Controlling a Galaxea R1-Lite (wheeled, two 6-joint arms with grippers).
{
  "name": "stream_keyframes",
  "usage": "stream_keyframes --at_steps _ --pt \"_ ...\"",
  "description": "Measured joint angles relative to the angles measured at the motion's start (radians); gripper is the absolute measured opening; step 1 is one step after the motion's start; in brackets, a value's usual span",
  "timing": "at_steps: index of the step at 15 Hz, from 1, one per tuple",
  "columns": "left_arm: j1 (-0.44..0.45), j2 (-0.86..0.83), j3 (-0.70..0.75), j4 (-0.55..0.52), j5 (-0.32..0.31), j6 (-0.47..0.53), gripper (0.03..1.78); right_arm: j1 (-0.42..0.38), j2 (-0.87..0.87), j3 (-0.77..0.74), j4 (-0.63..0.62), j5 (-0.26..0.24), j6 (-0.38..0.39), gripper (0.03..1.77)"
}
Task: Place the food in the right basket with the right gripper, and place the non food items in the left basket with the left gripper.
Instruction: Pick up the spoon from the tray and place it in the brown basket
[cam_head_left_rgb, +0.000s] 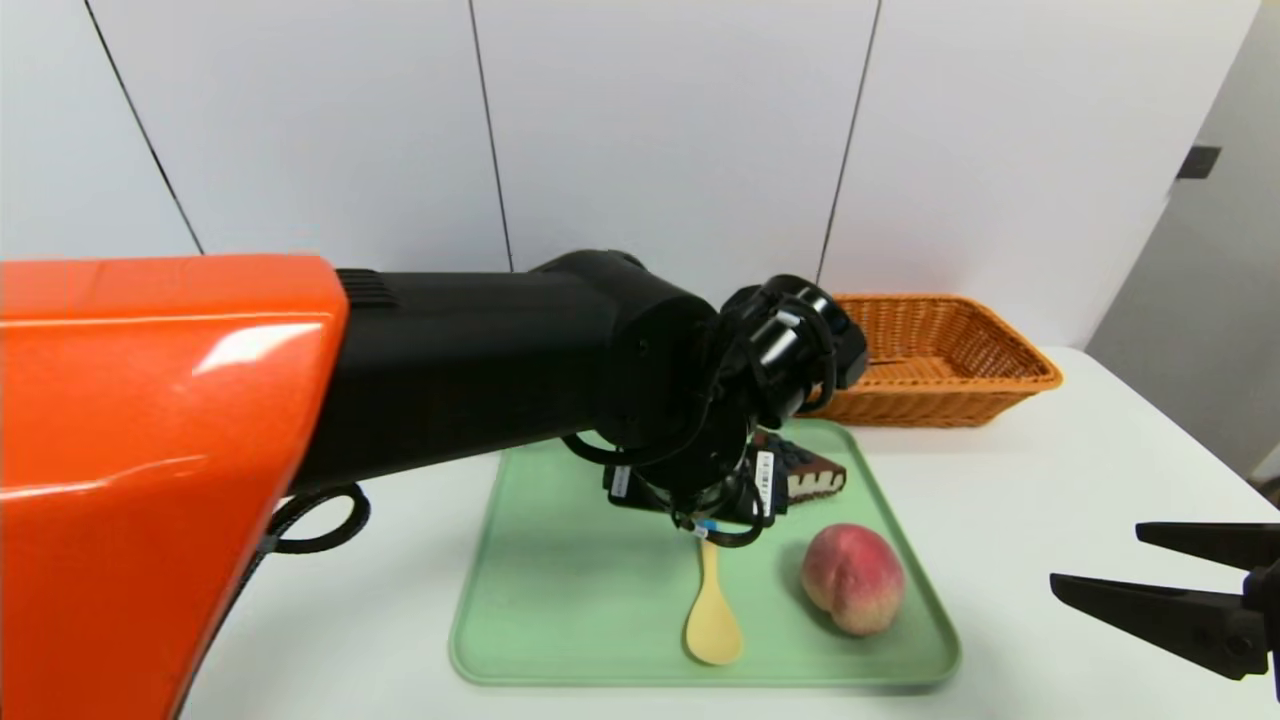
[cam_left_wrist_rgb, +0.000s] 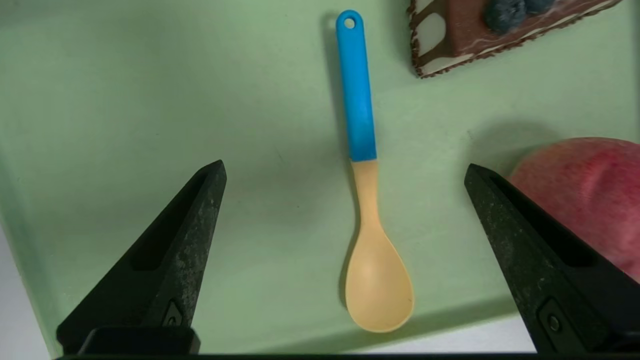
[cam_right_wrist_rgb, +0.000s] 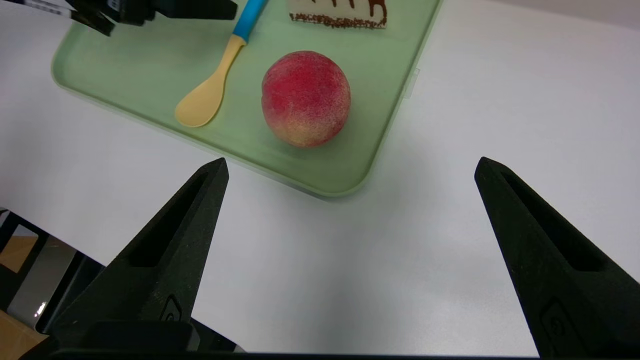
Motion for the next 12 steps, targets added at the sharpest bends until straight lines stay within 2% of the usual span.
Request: stream_keyframes --at_steps 12 --pt "0.001 0.115 0.000 0.001 0.004 -0.043 1.69 -0.003 -0.009 0.009 0.001 -0.002 0.001 1.70"
